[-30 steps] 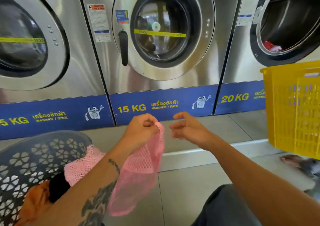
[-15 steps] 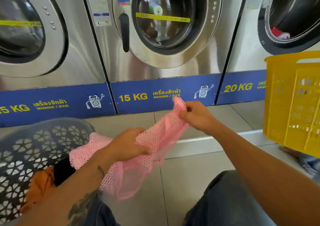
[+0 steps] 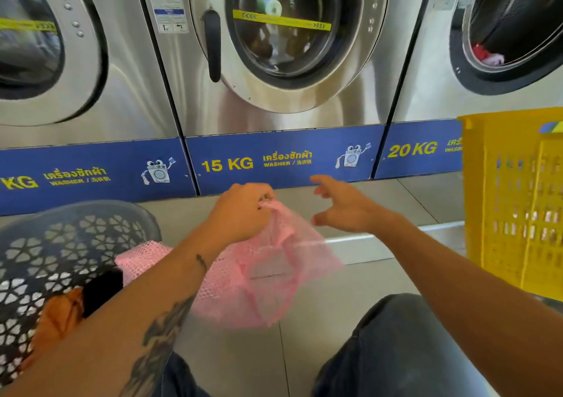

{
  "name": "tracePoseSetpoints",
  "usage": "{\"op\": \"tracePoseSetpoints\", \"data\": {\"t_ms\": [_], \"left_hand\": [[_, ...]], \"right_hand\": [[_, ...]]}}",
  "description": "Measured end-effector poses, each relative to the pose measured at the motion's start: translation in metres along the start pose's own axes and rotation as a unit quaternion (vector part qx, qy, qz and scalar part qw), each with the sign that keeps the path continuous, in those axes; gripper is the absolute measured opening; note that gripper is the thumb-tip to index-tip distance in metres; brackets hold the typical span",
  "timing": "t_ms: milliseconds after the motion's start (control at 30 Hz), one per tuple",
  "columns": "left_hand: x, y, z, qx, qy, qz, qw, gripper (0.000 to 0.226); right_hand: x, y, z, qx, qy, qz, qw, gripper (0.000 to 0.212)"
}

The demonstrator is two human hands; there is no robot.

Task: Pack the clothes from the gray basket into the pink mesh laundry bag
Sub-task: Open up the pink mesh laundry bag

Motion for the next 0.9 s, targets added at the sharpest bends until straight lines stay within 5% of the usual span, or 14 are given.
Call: {"op": "tracePoseSetpoints", "data": {"t_ms": [67, 200, 400, 633, 900], "left_hand": [[0.011, -0.015, 0.0, -0.002, -0.008, -0.007, 1.0, 0.012], [0.021, -0.02, 0.007, -0.022, -0.048, -0.004, 0.999, 0.02], [0.018, -0.006, -0.006, -0.034, 0.0, 0.009, 0.999, 0.002], [0.011, 0.013, -0.069, 0.008, 0.087, 0.028, 0.996, 0.034], [0.024, -0.006, -0.056, -0.031, 0.029, 0.029, 0.999, 0.031]], "right_hand": [[-0.005, 0.009, -0.027, -0.012, 0.05, 0.006, 0.999, 0.084], [-0.006, 0.013, -0.051, 0.008, 0.087, 0.023, 0.996, 0.007], [-0.001, -0.035, 0.022, 0.119, -0.048, -0.037, 0.991, 0.017], [-0.006, -0.086, 0.087, 0.075, -0.196, -0.105, 0.972, 0.012], [-0.008, -0.059, 0.035, 0.082, -0.046, -0.07, 0.993, 0.024]]}}
Point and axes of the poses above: each hand's wrist, its own x-axis towards the middle knuckle, its own z-axis out of the back of the hand, y = z × x, the point moved 8 cm from there along x, towards the middle knuckle, and after that the axes turned 12 degrees about -z, right-handed, at the moved point
